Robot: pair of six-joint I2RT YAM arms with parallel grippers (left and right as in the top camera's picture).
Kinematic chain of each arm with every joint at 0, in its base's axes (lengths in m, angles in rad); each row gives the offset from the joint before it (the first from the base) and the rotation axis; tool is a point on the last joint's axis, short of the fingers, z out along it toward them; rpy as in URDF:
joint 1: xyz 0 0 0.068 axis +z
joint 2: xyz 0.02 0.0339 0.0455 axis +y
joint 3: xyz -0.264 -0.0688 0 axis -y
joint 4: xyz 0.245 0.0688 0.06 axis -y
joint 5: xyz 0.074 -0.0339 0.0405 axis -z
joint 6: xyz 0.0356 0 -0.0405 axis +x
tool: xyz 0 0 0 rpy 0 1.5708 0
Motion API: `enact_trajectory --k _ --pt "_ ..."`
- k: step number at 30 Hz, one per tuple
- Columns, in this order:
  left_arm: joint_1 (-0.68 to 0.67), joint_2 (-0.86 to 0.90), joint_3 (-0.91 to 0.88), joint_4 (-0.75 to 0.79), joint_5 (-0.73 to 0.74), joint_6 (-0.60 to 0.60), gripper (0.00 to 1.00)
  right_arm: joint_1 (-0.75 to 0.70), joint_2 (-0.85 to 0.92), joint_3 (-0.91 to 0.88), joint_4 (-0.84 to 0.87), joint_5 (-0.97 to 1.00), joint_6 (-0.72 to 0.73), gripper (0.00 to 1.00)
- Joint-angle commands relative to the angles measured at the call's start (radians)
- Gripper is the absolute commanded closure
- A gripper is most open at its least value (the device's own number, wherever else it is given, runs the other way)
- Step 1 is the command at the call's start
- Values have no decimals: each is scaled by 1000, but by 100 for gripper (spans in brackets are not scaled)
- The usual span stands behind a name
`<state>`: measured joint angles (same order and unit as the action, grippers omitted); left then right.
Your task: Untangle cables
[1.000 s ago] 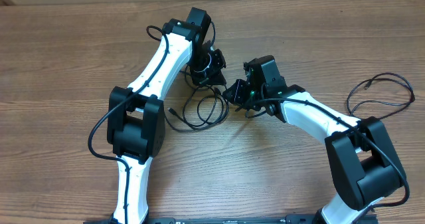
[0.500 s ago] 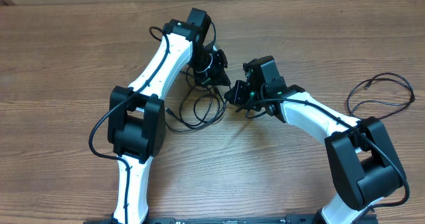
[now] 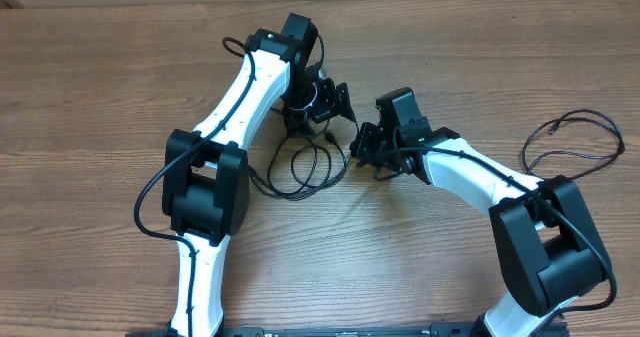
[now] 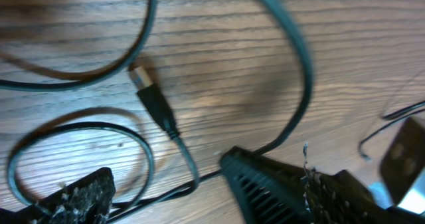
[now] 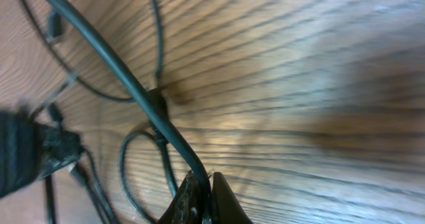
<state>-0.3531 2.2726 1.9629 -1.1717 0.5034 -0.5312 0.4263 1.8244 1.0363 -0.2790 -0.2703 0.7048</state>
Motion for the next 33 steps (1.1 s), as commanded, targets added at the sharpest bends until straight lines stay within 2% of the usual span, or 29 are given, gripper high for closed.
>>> enact_trajectory --k 1,5,8,14,18,23,25,28,33 --pt "1 -1 20 -28 -114 83 8 -2 9 -4 -7 84 58 96" --pt "2 -1 20 -58 -242 82 3 -2 9 -4 -8 87 58 96" --pt "13 -1 25 -71 -245 82 0 -2 9 -4 -8 87 58 96" --pt "71 -16 66 -95 -188 68 0 -2 9 -4 -14 92 58 96" --pt "98 -26 84 -132 -200 67 0 -2 9 -4 -14 98 58 96" --pt "83 -25 79 -176 -196 60 0 -2 9 -4 -9 98 58 94" --pt "66 -25 79 -179 -200 60 9 -2 9 -4 -7 98 58 93" --pt "49 -23 79 -175 -229 60 33 -2 9 -4 -8 97 58 92" --pt "26 -21 77 -189 -237 -3 36 -2 9 -4 -11 97 58 91"
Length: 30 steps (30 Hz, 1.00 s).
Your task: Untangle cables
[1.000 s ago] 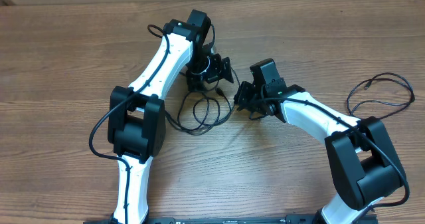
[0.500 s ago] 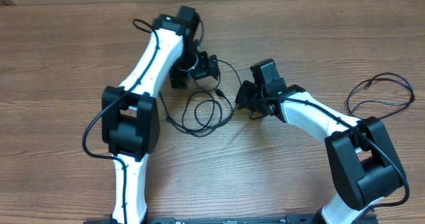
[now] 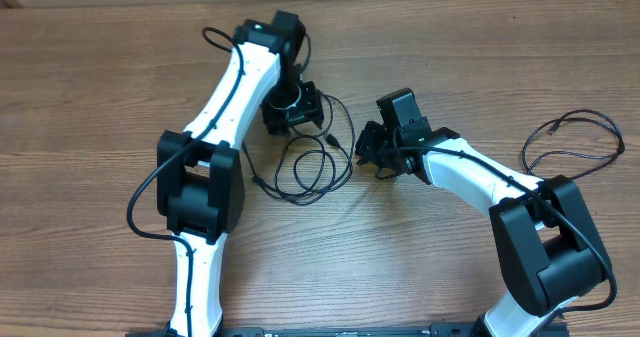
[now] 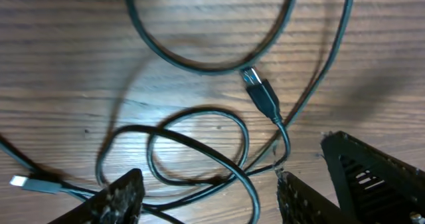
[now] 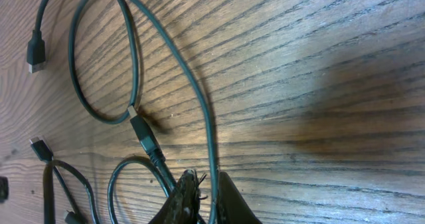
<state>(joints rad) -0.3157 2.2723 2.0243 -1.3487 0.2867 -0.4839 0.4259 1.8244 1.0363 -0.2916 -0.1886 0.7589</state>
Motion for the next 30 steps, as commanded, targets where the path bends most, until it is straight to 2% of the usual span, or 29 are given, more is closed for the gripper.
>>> enact_trajectory --k 1,7,11,15,22,30 --pt "-15 -21 12 -13 -21 -60 37 -2 9 -4 2 16 3 91" --pt "-34 -21 -16 -25 -27 -82 36 -2 9 -4 2 16 3 91" --pt "-44 -21 -48 -30 -28 -86 36 -2 9 -4 13 17 3 84" --pt "-51 -21 -76 -19 -28 -90 36 -2 9 -4 14 17 3 82" --pt "-51 -21 -83 34 -28 -97 47 -2 9 -4 14 17 3 79" --pt "-53 -21 -97 76 -29 -100 46 -1 16 -4 64 75 -1 62"
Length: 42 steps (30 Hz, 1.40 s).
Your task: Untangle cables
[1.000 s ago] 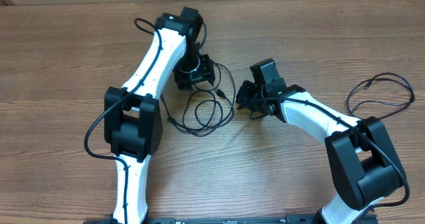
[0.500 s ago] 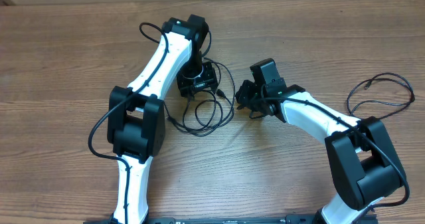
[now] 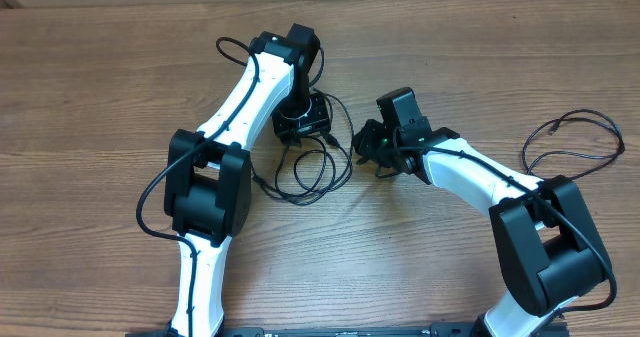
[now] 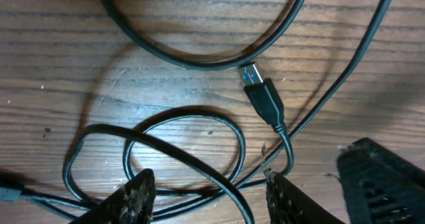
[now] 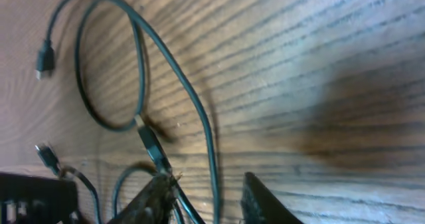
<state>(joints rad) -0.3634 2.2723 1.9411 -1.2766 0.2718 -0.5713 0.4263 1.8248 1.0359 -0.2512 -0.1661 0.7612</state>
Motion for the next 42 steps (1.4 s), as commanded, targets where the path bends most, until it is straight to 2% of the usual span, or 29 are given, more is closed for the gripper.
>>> enact_trajectory --k 1,7,10,17,22,24,30,33,37,38,42 --pt "-6 -21 -22 7 -14 -13 46 -1 20 -4 50 75 -3 58" --pt "-6 -21 -62 6 -27 -12 48 -1 68 -4 182 120 -44 46" --pt "-5 -21 -67 -7 -82 -8 48 0 103 -1 245 108 -86 39" --pt "-3 -21 -67 -34 -149 6 50 0 136 15 313 113 -142 34" --pt "-3 -21 -67 -31 -149 6 50 0 184 43 314 75 -145 35" --pt "-3 -21 -67 -31 -149 6 50 0 192 45 318 75 -146 43" --pt "-3 -21 -67 -30 -149 6 50 7 196 45 319 42 -146 51" --pt "-3 -21 -67 -28 -149 6 50 27 198 45 321 43 -151 52" --pt "-3 -21 -67 -28 -149 7 50 66 197 45 334 46 -238 52" --pt "-3 -21 -67 -29 -149 7 50 72 197 45 337 46 -246 55" --pt "-3 -21 -67 -31 -148 7 50 68 197 45 337 53 -246 56"
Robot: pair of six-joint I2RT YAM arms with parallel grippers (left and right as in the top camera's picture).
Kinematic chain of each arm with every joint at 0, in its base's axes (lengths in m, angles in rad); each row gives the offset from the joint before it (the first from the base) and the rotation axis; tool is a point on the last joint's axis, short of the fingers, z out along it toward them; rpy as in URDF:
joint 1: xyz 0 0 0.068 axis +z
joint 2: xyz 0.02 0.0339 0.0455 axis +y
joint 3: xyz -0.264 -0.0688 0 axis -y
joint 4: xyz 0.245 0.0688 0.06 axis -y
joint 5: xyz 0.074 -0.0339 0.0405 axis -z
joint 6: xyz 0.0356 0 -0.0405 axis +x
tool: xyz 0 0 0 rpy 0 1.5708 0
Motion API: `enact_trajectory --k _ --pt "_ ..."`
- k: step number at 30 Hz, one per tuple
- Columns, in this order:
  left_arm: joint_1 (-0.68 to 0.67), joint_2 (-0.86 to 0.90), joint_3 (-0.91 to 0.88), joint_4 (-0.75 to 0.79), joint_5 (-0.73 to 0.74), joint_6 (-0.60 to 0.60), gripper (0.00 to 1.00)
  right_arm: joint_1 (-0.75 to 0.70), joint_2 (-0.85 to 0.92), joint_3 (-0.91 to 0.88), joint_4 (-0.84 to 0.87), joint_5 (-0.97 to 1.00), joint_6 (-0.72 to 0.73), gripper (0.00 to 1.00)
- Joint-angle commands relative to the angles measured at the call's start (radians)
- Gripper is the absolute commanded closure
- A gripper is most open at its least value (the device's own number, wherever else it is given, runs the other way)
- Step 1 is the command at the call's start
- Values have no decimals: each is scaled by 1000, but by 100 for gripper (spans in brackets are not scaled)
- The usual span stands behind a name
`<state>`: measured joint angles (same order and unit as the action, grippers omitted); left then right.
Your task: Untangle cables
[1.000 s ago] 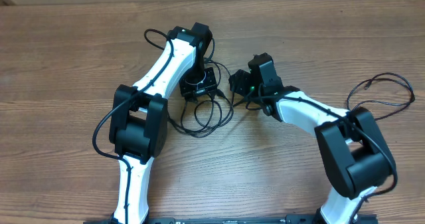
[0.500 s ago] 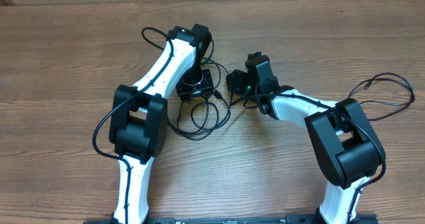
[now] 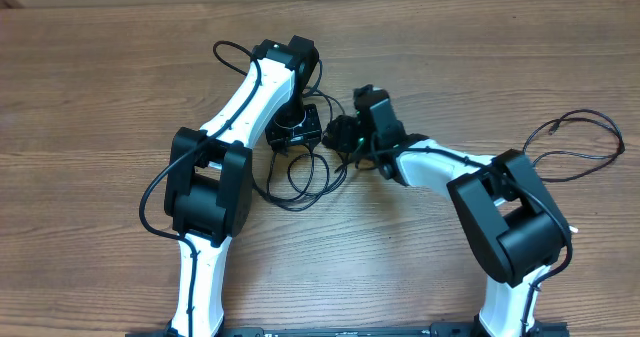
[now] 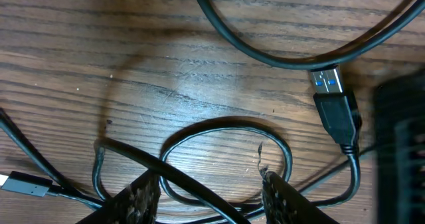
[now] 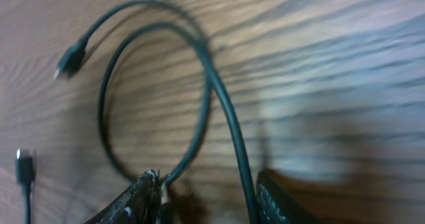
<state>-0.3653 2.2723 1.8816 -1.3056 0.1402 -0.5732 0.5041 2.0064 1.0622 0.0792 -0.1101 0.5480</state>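
Note:
A tangle of black cables [image 3: 312, 177] lies on the wooden table, in front of and between both grippers. My left gripper [image 3: 297, 129] stands open low over it. In the left wrist view a thick cable [image 4: 199, 184] runs slantwise between the left gripper's [image 4: 209, 199] fingers, over a thin loop [image 4: 229, 123]. A USB plug with a blue tongue [image 4: 334, 104] lies to its right. My right gripper [image 3: 345, 137] is open close beside the left one. A cable [image 5: 229, 117] passes between the right gripper's [image 5: 209, 199] fingers, and a small plug [image 5: 72, 59] lies further off.
A separate thin black cable [image 3: 575, 147] lies looped at the table's right edge, away from both arms. The two grippers stand close together over the tangle. Bare wooden table [image 3: 100, 97] stretches to the left and along the front.
My right gripper has moved left and back, and now sits right beside the left gripper at the tangle. The left gripper has shifted slightly over the thin loop. Both are open.
At first my right gripper was shut on a cable right of the tangle and the left was open over it. Then the left stood further back-left, the right still shut. Then the right was open and the left back over the loops. Now both crowd the tangle.

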Motion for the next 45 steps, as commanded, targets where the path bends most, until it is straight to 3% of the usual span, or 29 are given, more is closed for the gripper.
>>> enact_trajectory --k 1,5,12,22,26,45 --pt "-1 -21 -8 -2 -17 8 50 -15 16 19 6 -3 -33 57" --pt "-1 -21 -8 -1 -17 8 50 -31 16 18 2 1 -33 64" --pt "-1 -21 -8 5 -17 8 50 -31 16 18 -10 5 -33 86" --pt "-1 -21 -8 5 -17 8 50 -24 18 18 -21 31 -34 84" --pt "-1 -21 -8 6 -17 8 50 -22 18 18 -35 31 -32 96" --pt "-1 -21 -8 9 -110 27 48 -88 9 18 -82 -165 54 96"
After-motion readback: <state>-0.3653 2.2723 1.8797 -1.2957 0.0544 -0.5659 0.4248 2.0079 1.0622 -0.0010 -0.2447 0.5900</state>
